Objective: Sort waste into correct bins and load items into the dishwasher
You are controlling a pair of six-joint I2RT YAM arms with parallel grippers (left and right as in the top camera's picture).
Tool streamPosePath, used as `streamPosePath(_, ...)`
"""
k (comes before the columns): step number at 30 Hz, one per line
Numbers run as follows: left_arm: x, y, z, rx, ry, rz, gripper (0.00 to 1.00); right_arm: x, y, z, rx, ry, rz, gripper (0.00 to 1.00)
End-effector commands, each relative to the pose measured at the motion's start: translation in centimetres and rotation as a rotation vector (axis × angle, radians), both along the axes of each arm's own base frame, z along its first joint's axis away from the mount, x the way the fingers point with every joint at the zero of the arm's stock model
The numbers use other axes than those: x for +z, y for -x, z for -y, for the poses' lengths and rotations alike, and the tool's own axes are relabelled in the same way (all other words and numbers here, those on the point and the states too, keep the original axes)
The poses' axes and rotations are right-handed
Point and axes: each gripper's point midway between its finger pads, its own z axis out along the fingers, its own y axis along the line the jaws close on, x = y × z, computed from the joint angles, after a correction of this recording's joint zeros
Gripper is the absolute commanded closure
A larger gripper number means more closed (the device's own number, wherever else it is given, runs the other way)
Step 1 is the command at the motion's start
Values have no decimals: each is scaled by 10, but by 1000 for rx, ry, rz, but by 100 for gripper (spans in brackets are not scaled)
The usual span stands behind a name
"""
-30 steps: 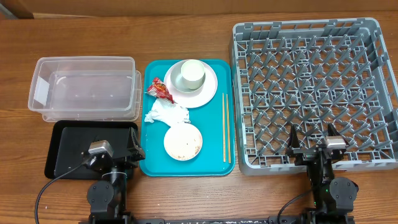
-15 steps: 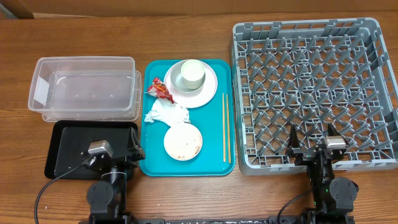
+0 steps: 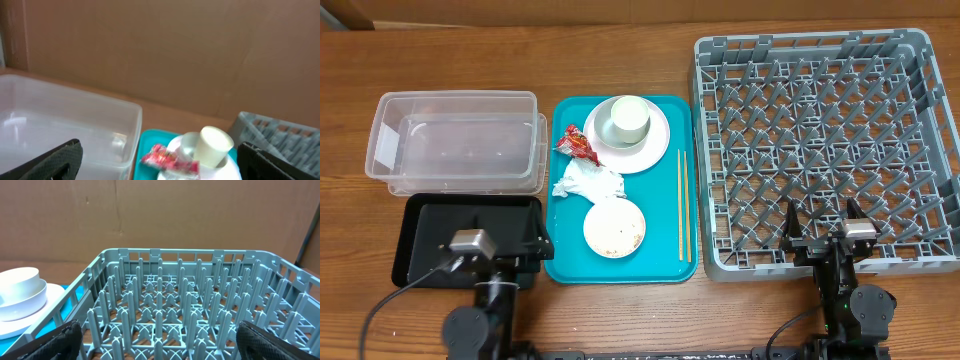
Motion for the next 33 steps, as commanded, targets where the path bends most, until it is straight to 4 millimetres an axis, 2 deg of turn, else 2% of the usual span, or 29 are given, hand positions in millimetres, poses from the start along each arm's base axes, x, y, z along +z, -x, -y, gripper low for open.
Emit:
streamPosePath(1, 67, 18, 4, -23, 9, 70, 0, -2, 0, 4, -17, 5, 4, 0)
streamPosePath(5, 116, 20, 10, -54, 9, 2, 0, -2, 0, 4, -17, 5, 4, 0)
streamPosePath(10, 181, 0, 25, -147, -49, -157, 0, -2, 0, 4, -17, 5, 4, 0)
streamPosePath(12, 198, -12, 29, -182, -88, -263, 0, -2, 0, 4, -17, 5, 4, 0)
streamPosePath(14, 205, -22, 29, -199, -118, -371, 0, -2, 0, 4, -17, 5, 4, 1)
streamPosePath(17, 205, -41, 29, -221, -131, -572, 0, -2, 0, 4, -17, 5, 4, 0)
streamPosePath(21, 193, -68, 28, -240, -102, -770, 0, -2, 0, 4, -17, 5, 4, 0)
streamPosePath(27, 152, -120, 27, -246, -60, -936, 0, -2, 0, 4, -17, 5, 4, 0)
streamPosePath(30, 126, -139, 26, -252, -48, -1014, 0, -2, 0, 4, -17, 5, 4, 0)
streamPosePath(33, 99, -146, 30, -282, -17, -1116, 0, -2, 0, 4, -17, 5, 4, 0)
